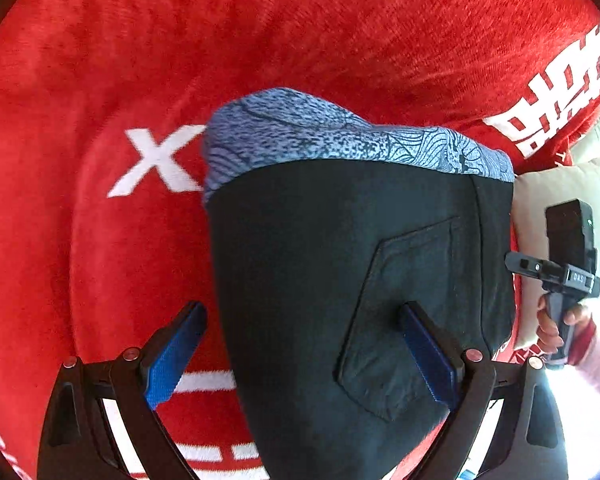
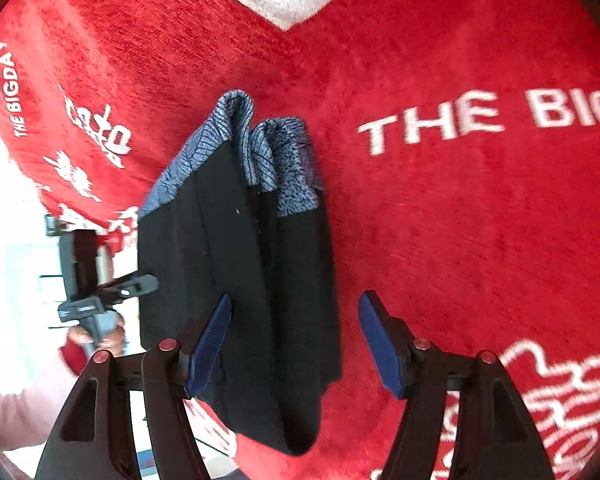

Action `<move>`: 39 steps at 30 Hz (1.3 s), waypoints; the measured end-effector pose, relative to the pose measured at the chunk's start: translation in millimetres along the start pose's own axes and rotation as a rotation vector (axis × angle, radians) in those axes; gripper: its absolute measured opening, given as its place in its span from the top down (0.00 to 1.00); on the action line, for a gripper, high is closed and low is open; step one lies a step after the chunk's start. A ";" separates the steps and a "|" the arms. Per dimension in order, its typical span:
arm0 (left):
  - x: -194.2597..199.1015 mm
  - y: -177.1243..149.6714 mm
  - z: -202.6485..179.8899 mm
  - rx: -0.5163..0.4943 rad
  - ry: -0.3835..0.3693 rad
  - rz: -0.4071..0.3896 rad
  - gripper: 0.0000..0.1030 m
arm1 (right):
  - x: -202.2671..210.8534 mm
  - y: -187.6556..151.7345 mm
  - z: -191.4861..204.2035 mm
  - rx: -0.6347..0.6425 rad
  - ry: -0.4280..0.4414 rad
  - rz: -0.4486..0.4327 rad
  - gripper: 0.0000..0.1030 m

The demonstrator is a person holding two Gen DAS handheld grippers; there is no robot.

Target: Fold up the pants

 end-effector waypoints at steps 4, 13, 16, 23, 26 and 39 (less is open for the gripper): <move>-8.0 3.4 -7.6 0.004 -0.027 0.002 0.06 | -4.6 7.4 6.5 0.002 0.069 0.012 0.31; -9.8 5.1 -23.7 -0.014 0.007 -0.075 0.21 | -8.7 5.6 2.0 -0.084 0.106 0.052 0.50; 0.3 3.4 -29.1 -0.019 0.024 -0.106 0.30 | 0.7 2.6 9.8 -0.103 0.122 0.018 0.62; 28.9 -7.1 -52.5 -0.066 0.028 -0.139 0.36 | 21.4 -6.0 36.7 -0.093 0.145 -0.018 0.63; 40.4 -17.7 -61.3 -0.062 0.021 -0.147 0.36 | 33.3 -16.7 48.3 -0.076 0.145 -0.019 0.63; 37.1 -104.7 -46.6 0.000 0.118 -0.103 0.36 | 31.8 -111.8 56.8 -0.119 0.096 0.015 0.63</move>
Point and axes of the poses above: each gripper's, at about its wrist camera, not at the fingertips, and x roughly against the way its jaws point, z to its left, y to its top, the point moved 8 cm from there along -x, roughly the way its jaws point, and after that the axes turned 7 degrees about -y, right-handed, at the moved point
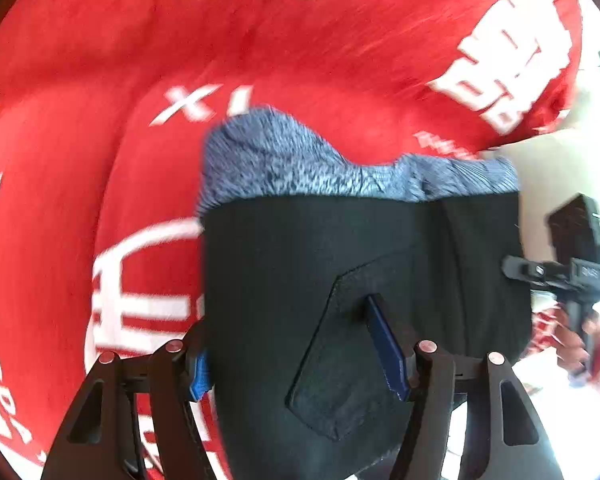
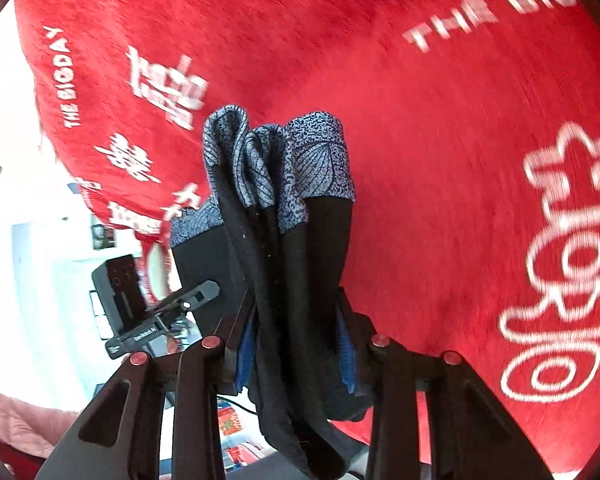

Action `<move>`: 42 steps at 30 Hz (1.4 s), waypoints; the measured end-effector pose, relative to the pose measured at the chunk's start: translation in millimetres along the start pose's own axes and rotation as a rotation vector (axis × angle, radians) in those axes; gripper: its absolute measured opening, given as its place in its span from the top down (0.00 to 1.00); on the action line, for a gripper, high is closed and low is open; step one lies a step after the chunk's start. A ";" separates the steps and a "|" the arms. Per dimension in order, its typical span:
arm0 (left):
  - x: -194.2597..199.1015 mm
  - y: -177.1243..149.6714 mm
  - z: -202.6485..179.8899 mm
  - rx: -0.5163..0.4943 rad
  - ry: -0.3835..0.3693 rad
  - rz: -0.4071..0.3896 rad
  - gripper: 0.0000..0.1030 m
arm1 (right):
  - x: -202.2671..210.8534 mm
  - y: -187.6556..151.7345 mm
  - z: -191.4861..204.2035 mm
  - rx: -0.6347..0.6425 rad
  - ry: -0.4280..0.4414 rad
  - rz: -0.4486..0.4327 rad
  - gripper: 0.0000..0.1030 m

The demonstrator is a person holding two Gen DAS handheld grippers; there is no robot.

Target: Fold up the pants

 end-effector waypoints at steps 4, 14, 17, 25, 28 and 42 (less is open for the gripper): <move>-1.7 -5.4 19.9 0.067 0.056 -0.038 0.29 | -18.0 -8.5 -23.6 -0.010 -0.184 -0.006 0.52; 40.9 38.7 -26.3 -0.110 0.032 -0.157 0.29 | 30.5 5.1 14.3 0.126 -0.457 -0.182 0.81; 15.2 42.3 -35.5 -0.148 0.032 -0.117 0.29 | 12.9 2.7 29.0 0.194 -0.475 -0.146 0.81; -17.9 30.7 -19.8 -0.165 0.095 -0.082 0.29 | -17.1 -13.8 5.6 0.182 -0.538 -0.078 0.85; -17.8 28.4 -25.7 -0.191 0.164 -0.076 0.29 | -16.6 -9.4 1.4 0.189 -0.547 -0.080 0.86; 19.5 -54.3 -49.6 -0.179 0.308 0.061 0.00 | 6.5 -65.1 14.3 0.108 -0.661 -0.046 0.46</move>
Point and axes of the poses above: each gripper's, at about its wrist camera, not at the fingertips, and x roughly against the way its jaws point, z to its left, y to its top, the point moved 8 cm from there along -x, roughly the way its jaws point, and after that the axes turned 7 degrees about -y, right-handed, at the moved point
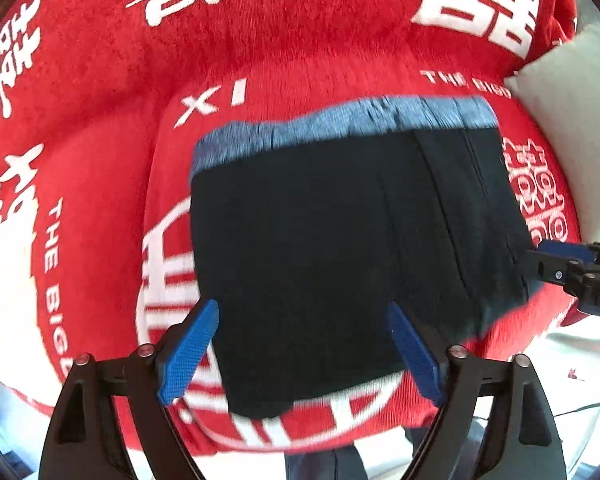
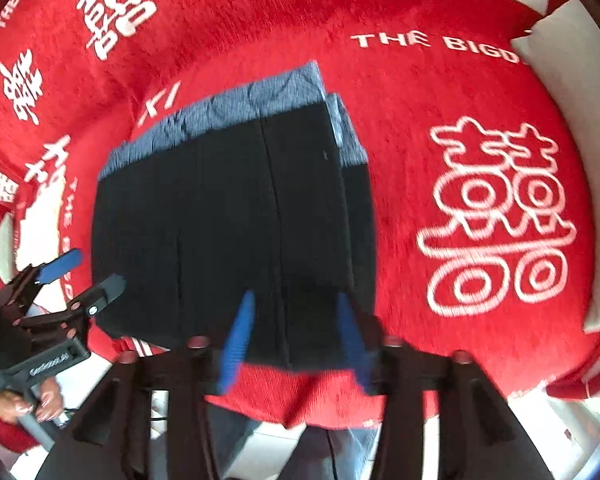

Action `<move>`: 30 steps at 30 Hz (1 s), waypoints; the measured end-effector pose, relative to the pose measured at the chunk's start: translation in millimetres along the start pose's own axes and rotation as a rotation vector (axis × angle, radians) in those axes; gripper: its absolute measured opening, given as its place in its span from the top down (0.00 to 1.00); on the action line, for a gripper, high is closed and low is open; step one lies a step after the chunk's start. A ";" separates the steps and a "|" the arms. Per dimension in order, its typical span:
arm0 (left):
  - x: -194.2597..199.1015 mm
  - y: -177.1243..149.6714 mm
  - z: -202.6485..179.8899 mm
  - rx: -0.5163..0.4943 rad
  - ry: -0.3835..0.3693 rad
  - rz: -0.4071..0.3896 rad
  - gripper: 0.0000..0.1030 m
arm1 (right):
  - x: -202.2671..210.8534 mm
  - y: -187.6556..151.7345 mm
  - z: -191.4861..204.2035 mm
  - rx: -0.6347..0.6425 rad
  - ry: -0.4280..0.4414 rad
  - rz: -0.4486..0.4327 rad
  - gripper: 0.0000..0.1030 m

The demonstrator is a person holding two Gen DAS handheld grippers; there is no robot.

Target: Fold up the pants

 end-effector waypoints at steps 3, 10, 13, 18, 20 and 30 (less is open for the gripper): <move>12.2 -14.5 -3.1 0.005 0.020 0.018 0.00 | 8.9 -15.6 8.0 0.017 -0.039 0.012 0.36; 43.8 -26.8 -7.5 0.004 0.060 0.020 0.00 | 41.7 -31.4 29.5 0.054 -0.131 -0.033 0.18; 56.1 -26.6 -5.0 0.009 0.082 0.007 0.00 | 57.4 -33.6 36.0 0.065 -0.180 -0.064 0.08; 70.7 -28.1 1.2 0.023 0.097 0.001 0.00 | 70.6 -34.2 45.7 0.071 -0.208 -0.081 0.00; 74.8 -29.3 3.2 0.032 0.094 0.002 0.00 | 74.4 -35.4 49.8 0.076 -0.206 -0.078 0.00; 84.4 -28.5 4.3 0.034 0.085 0.016 0.00 | 87.8 -38.3 59.4 0.091 -0.207 -0.070 0.00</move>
Point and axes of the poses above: each gripper's, at about its wrist camera, not at the fingertips, and x roughly against the way its jaws point, z to its left, y to its top, the point moved 8 cm from there along -x, roughly the way its jaws point, and after that the axes turned 7 degrees about -y, right-handed, at the moved point
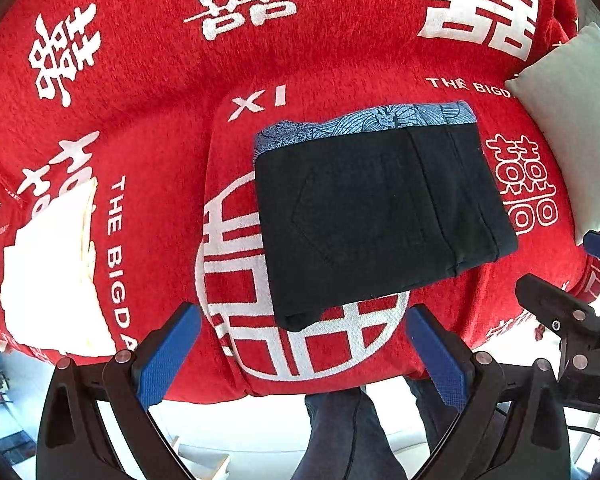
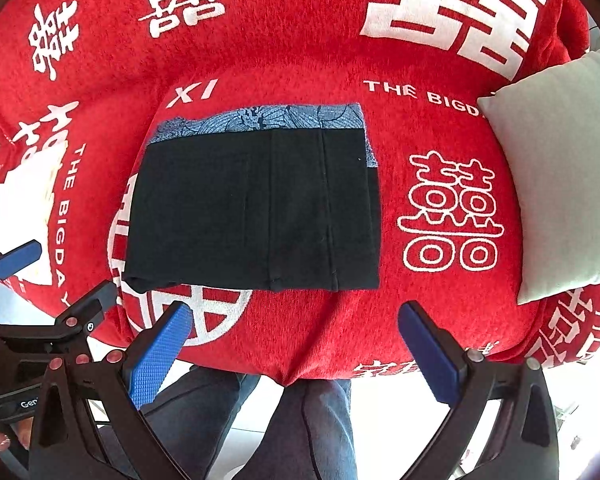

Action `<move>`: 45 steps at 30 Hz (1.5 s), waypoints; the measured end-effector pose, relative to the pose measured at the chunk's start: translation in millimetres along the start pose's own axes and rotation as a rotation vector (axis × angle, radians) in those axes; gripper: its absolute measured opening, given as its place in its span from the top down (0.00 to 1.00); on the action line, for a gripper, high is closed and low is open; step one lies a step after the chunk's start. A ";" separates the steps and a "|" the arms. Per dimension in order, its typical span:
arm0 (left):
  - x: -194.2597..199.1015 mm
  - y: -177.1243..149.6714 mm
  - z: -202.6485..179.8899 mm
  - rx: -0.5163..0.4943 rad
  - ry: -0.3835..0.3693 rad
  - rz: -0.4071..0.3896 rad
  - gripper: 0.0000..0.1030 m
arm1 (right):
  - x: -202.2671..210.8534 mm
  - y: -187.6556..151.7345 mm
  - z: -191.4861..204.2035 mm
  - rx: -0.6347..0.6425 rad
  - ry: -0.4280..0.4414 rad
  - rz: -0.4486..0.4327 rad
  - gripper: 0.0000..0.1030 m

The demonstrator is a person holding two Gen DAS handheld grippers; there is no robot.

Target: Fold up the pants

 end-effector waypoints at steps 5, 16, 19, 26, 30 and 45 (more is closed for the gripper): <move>0.0 1.0 -1.0 -0.002 0.010 0.002 0.00 | 2.8 4.6 -0.5 0.009 -0.016 -0.006 0.00; -1.5 1.1 -0.2 -0.003 0.013 0.006 0.00 | 2.1 10.1 -2.0 0.018 -0.026 -0.007 0.00; -2.4 1.0 1.0 -0.002 0.014 0.009 0.00 | 2.3 10.7 -1.9 0.018 -0.028 -0.007 0.00; -2.5 1.8 2.6 0.001 0.015 0.009 0.00 | -0.2 17.0 -3.0 0.021 -0.031 -0.005 0.00; -2.3 2.7 4.0 0.005 0.020 0.008 0.00 | -1.8 18.0 -3.7 0.021 -0.032 -0.002 0.00; -1.4 3.0 6.3 0.021 0.032 -0.003 0.00 | -7.9 18.2 -2.5 0.027 -0.037 0.015 0.00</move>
Point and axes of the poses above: each gripper's, at about its wrist camera, not at the fingertips, and x roughly against the way its jaws point, z to its left, y to its top, the point moved 8 cm from there along -x, roughly the way its jaws point, and after that the axes turned 7 degrees about -y, right-handed, at the moved point
